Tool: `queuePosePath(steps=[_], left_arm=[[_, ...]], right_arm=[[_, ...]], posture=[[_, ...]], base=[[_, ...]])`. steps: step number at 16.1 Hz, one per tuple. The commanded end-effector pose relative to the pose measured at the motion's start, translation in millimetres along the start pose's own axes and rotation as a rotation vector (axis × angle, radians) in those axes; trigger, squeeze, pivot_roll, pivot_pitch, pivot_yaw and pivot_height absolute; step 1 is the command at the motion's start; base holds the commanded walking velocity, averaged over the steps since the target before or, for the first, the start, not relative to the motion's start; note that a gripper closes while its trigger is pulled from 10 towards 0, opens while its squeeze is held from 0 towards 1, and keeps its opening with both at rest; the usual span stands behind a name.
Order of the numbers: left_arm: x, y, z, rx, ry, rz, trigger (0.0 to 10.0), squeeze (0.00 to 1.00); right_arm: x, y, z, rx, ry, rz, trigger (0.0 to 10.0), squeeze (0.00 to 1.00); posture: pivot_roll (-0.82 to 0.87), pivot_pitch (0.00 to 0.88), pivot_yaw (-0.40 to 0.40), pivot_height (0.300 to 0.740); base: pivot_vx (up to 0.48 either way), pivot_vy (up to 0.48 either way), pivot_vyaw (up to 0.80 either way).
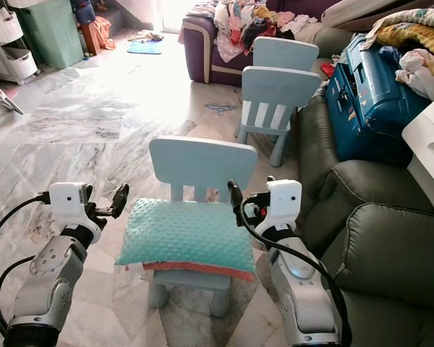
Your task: Move the pillow to the sofa
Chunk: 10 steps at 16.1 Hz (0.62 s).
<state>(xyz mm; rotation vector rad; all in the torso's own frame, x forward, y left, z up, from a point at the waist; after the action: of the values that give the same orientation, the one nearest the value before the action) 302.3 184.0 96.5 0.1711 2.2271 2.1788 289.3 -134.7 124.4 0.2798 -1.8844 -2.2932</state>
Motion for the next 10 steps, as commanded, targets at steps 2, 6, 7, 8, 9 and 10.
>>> queuePosePath(steps=[2,6,7,8,9,10], left_arm=[[1.6,18,-1.1,0.013,0.001,-0.074,10.0,0.0],[-2.2,37,-9.6,0.012,-0.034,-0.142,10.0,0.0],[-2.3,37,-9.7,-0.001,-0.027,-0.145,10.0,0.0],[-2.5,37,-10.5,0.009,-0.031,-0.143,10.0,0.0],[-2.5,37,-10.8,0.011,-0.033,-0.143,10.0,0.0],[-1.7,36,-10.4,0.007,-0.029,-0.14,10.0,0.0]], right_arm=[[2.4,6,-4.0,0.001,-0.014,-0.02,10.0,0.0],[0.5,8,-3.8,-0.005,-0.022,-0.027,10.0,0.0],[0.3,8,-3.6,-0.005,-0.021,-0.028,10.0,0.0],[0.1,9,-3.4,-0.001,-0.02,-0.032,10.0,0.0],[0.0,9,-3.5,0.001,-0.02,-0.032,10.0,0.0],[0.3,9,-3.6,0.0,-0.021,-0.03,10.0,0.0]], posture=[[-0.05,0.057,-0.047,0.74],[-0.05,0.045,-0.044,0.74],[-0.05,0.045,-0.043,0.74],[-0.05,0.042,-0.045,0.74],[-0.05,0.043,-0.046,0.74],[-0.05,0.043,-0.047,0.74]], base=[[0.0,0.0,0.0],[0.0,0.0,-0.24],[0.0,0.0,0.0],[0.0,0.0,0.0],[0.0,0.0,0.0],[0.0,0.0,0.0]])
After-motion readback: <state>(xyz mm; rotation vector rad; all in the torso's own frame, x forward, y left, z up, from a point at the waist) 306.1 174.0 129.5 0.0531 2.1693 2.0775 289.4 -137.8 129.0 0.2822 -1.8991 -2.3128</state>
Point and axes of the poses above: a point about 5 cm out from each wrist's last joint towards the gripper, its own x axis pointing back from the gripper into the wrist, its own y axis along the axis of the wrist's last joint, z = x × y, the point moved 1 cm from there along -x, pointing out of the wrist towards the gripper, and after that the axes turned 6 degrees about -x, right-handed, at the moved point
